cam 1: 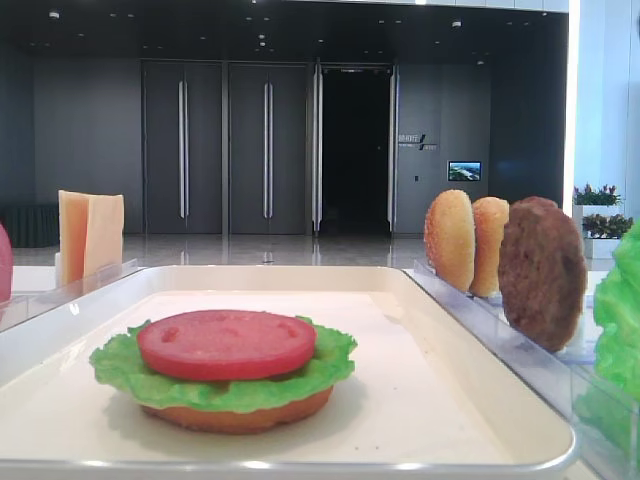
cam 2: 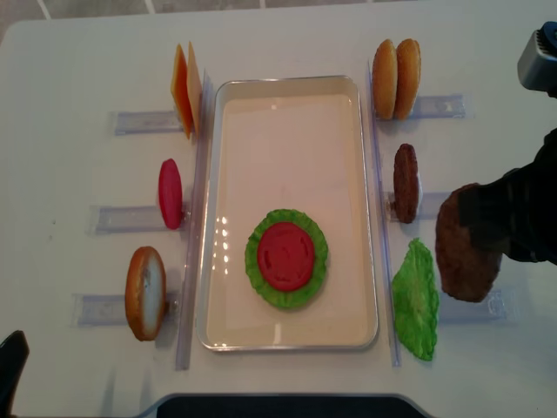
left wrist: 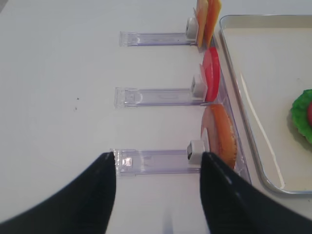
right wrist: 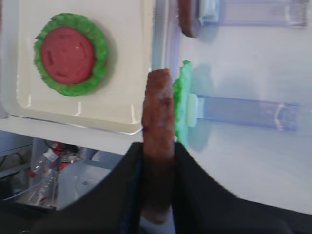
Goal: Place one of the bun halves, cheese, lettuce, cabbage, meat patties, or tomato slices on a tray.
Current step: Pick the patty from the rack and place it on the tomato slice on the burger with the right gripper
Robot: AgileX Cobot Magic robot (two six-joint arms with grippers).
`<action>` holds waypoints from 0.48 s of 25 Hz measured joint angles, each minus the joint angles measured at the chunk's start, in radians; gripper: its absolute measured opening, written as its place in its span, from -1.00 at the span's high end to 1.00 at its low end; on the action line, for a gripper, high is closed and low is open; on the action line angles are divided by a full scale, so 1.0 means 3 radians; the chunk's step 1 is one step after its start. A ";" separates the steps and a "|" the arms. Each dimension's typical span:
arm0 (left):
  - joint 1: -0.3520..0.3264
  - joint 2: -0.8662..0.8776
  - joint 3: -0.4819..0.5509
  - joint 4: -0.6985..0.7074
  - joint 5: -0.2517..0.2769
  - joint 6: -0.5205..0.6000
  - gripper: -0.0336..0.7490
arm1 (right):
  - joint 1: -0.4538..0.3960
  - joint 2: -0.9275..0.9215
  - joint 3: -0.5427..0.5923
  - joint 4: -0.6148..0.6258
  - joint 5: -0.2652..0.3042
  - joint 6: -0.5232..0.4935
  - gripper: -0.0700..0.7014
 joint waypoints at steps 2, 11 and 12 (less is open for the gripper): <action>0.0000 0.0000 0.0000 0.0000 0.0000 0.0000 -0.16 | 0.0000 0.0061 0.0000 0.0207 -0.0116 -0.0104 0.45; 0.0000 0.0000 0.0000 0.0000 0.0000 0.0000 -0.16 | 0.0000 0.0340 0.0008 0.1073 -0.0654 -0.0707 0.45; 0.0000 0.0000 0.0000 0.0000 0.0000 0.0000 -0.16 | -0.0005 0.0366 0.0008 0.1219 -0.0691 -0.0786 0.45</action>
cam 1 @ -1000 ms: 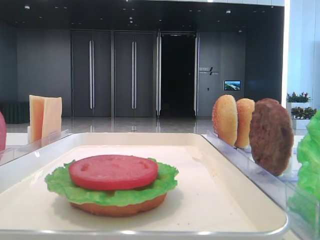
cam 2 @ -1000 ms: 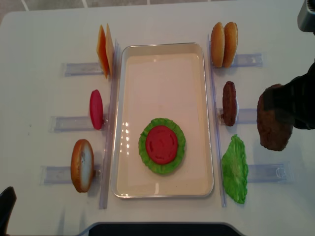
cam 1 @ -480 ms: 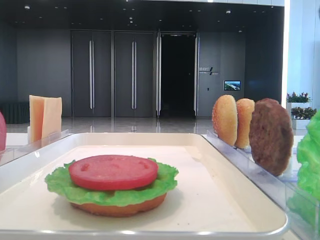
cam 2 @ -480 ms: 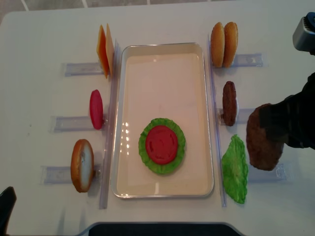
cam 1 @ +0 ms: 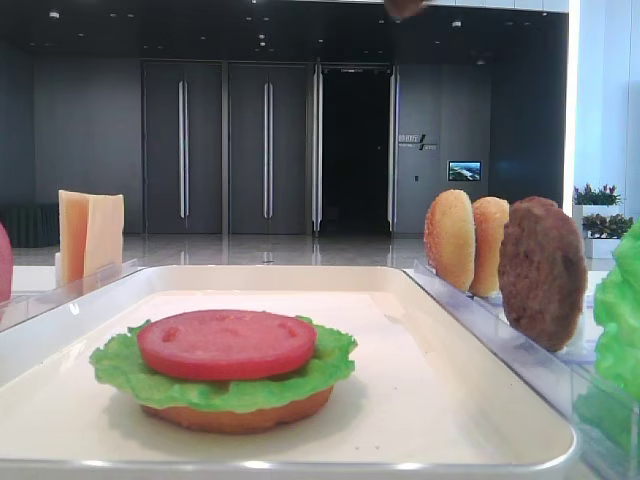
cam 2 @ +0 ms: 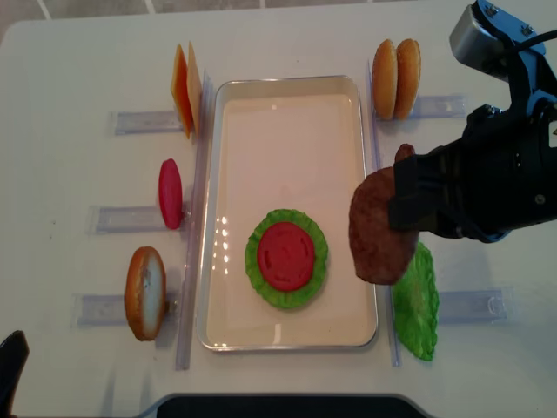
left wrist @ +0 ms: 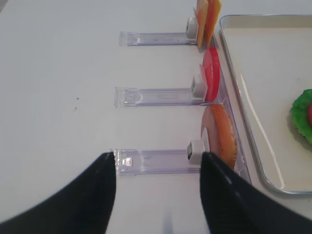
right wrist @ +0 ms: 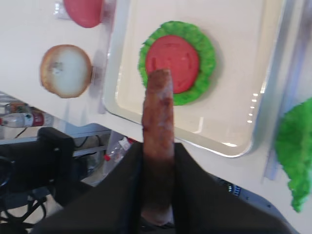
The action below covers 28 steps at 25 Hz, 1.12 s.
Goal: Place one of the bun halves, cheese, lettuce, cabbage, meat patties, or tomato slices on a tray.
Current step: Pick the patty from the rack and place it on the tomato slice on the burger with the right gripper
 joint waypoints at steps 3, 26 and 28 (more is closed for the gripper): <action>0.0000 0.0000 0.0000 0.0000 0.0000 0.0000 -0.16 | -0.0078 0.0107 0.0000 0.0446 -0.0022 -0.0306 0.45; 0.0000 0.0000 0.0000 0.0000 0.0000 0.0000 -0.16 | -0.0190 0.1011 0.0004 0.1750 -0.0411 -0.1536 0.45; 0.0000 0.0000 0.0000 0.0000 0.0000 0.0000 -0.16 | -0.0190 0.1100 0.0004 0.1840 -0.0474 -0.1661 0.45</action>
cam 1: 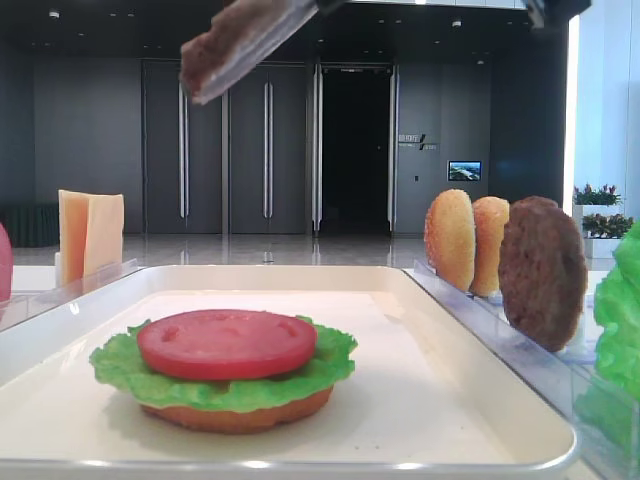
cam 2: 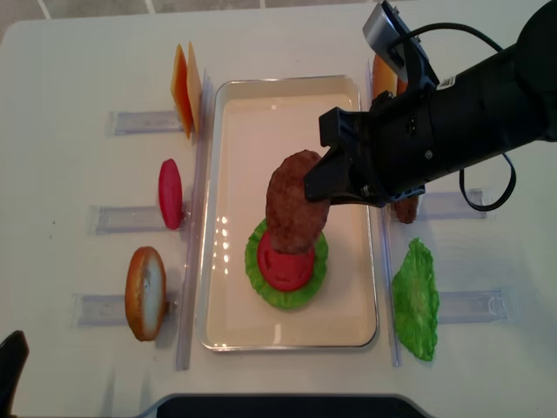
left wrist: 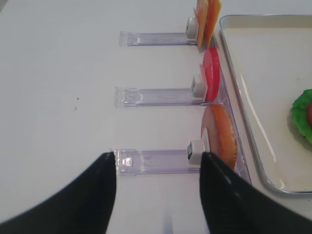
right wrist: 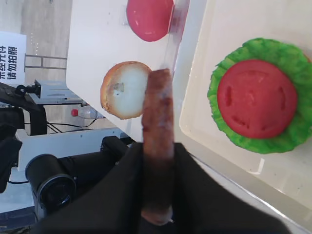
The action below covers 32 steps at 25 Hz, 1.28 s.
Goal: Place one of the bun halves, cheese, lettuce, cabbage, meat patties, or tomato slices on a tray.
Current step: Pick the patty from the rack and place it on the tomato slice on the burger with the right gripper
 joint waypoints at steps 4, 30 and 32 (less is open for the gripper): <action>0.0000 0.0000 0.0000 0.0000 0.0000 0.0000 -0.16 | 0.0044 0.0198 0.0000 0.0095 -0.0066 -0.0189 0.45; 0.0000 0.0000 0.0000 0.0000 0.0000 0.0000 -0.14 | 0.0104 0.1175 0.0000 0.0832 0.0043 -0.1353 0.45; 0.0000 0.0000 0.0000 0.0000 0.0000 0.0000 -0.14 | 0.0104 0.1207 0.0000 0.0857 0.0054 -0.1392 0.45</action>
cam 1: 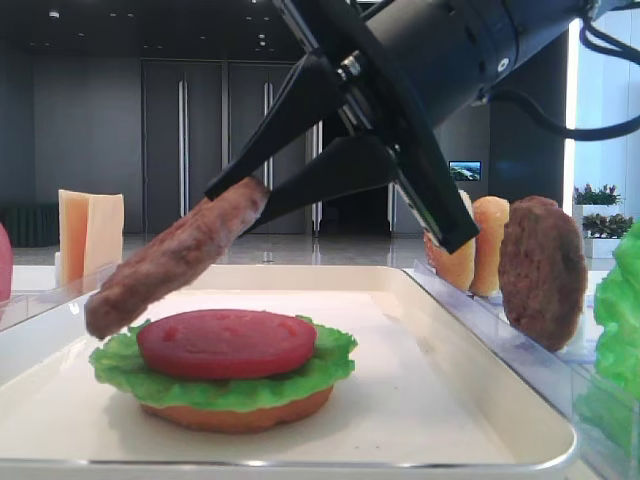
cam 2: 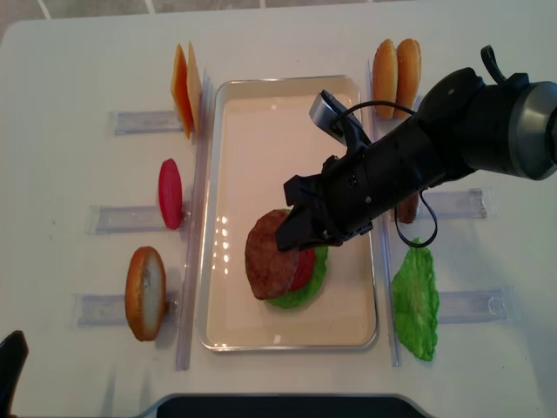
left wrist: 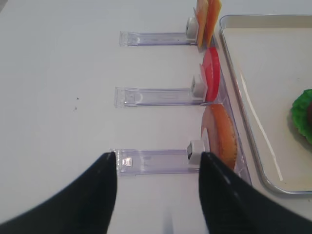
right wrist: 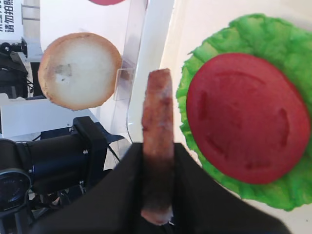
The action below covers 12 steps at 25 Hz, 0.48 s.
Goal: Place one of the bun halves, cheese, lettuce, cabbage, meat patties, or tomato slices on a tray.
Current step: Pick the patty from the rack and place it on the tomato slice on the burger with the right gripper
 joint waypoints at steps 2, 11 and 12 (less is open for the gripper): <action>0.0000 0.0000 0.0000 0.0000 0.0000 0.0000 -0.14 | 0.0000 0.0030 0.0000 0.0038 0.0029 -0.0016 0.45; 0.0000 0.0000 0.0000 0.0000 0.0000 0.0000 -0.14 | -0.0049 0.0050 0.0000 0.0143 0.0113 -0.0098 0.45; 0.0000 0.0000 0.0000 0.0000 0.0000 0.0000 -0.14 | -0.0061 0.0050 0.0000 0.0143 0.0119 -0.0098 0.45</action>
